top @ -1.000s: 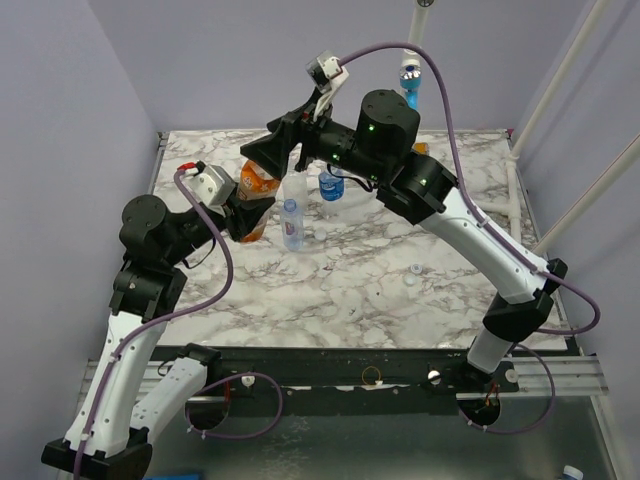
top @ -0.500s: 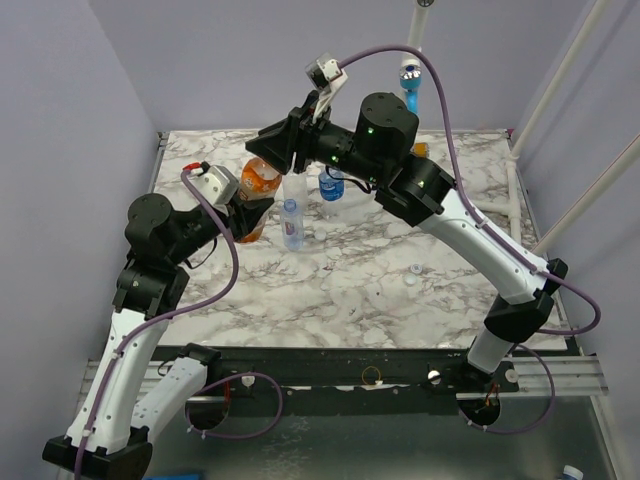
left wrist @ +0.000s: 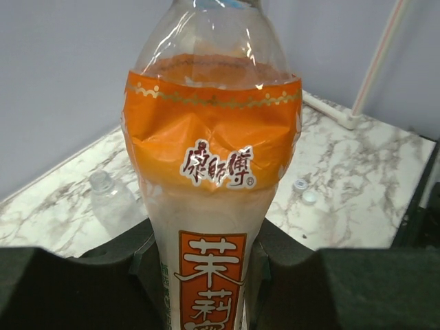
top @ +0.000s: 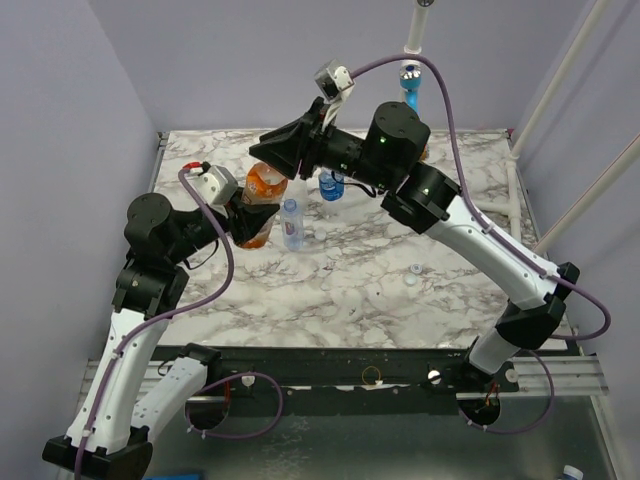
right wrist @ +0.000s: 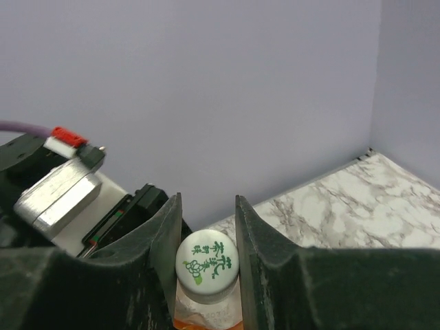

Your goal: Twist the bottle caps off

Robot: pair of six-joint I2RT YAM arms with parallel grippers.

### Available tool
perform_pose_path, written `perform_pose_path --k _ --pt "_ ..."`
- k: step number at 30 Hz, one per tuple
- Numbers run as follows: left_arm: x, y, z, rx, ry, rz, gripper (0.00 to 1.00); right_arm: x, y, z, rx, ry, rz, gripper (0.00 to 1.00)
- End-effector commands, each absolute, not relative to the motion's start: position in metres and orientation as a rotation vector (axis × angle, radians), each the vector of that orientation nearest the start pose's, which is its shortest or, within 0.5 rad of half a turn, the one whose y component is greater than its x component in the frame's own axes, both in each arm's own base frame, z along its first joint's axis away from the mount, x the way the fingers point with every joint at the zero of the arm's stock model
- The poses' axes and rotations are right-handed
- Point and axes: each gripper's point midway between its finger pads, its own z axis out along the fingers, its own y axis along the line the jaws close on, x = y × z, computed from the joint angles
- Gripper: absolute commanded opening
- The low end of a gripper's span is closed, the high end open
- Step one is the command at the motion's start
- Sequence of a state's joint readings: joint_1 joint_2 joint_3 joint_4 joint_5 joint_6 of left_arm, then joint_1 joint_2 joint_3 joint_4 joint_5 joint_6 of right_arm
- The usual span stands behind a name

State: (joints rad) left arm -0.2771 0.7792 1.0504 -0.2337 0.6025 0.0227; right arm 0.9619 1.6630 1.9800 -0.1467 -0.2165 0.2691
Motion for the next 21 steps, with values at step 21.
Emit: perform_pose_path --k 21 --pt "0.121 -0.212 0.436 0.975 1.3 -1.355 0.11 0.078 0.372 0.536 -1.466 0.642 1.645 0.25"
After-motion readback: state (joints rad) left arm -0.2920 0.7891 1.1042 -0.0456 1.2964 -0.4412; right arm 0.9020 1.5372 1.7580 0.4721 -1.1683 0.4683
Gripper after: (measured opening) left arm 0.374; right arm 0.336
